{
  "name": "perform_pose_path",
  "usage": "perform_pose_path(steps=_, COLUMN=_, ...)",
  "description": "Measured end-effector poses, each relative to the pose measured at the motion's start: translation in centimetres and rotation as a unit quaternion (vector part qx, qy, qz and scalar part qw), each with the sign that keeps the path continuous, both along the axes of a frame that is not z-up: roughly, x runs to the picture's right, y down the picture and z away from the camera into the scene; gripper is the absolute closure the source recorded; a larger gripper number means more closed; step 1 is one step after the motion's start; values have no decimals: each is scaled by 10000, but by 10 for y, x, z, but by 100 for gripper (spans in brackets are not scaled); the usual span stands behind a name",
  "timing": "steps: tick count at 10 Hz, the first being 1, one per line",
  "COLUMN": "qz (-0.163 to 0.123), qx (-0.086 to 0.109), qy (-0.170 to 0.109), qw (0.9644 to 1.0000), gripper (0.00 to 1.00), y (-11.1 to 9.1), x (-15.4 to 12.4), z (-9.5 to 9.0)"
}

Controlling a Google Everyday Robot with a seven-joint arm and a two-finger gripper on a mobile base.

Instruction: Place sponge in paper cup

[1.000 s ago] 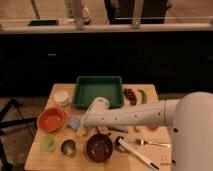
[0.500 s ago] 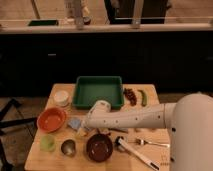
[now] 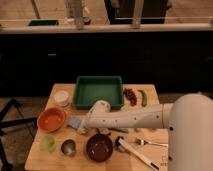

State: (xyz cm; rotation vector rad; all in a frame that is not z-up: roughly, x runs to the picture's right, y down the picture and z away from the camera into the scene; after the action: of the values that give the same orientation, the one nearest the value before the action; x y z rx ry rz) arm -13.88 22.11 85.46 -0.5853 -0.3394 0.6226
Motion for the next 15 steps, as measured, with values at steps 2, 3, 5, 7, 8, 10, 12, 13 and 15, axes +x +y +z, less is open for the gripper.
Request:
perform_pose_path(steps=2, qz=25, qx=9, qy=0, qw=10000, gripper=90, y=0, x=2, z=1)
perform_pose_path(steps=3, qz=37, qx=4, qy=21, qw=10000, gripper=97, y=0, x=3, z=0)
perform_pose_path(steps=5, qz=84, qx=6, qy=102, qw=9999, gripper=100, y=2, x=13, z=-3)
perform_pose_path(steps=7, qz=125, qx=45, qy=138, qw=9998, gripper=100, y=-1, x=19, z=-7)
perform_pose_path(steps=8, qz=129, qx=79, qy=139, qw=9998, gripper=100, y=-2, x=20, z=-10)
perform_pose_path(steps=10, qz=147, qx=205, qy=129, qw=9996, gripper=100, y=-10, x=23, z=-19)
perform_pose_path(steps=12, qz=125, qx=407, qy=63, qw=9991, gripper=100, y=-27, x=21, z=-33)
perform_pose_path(steps=13, qz=47, qx=508, qy=-15, qw=9987, gripper=100, y=-35, x=19, z=-40)
perform_pose_path(steps=15, qz=-171, qx=764, qy=-240, qw=9966, gripper=100, y=-56, x=16, z=-54)
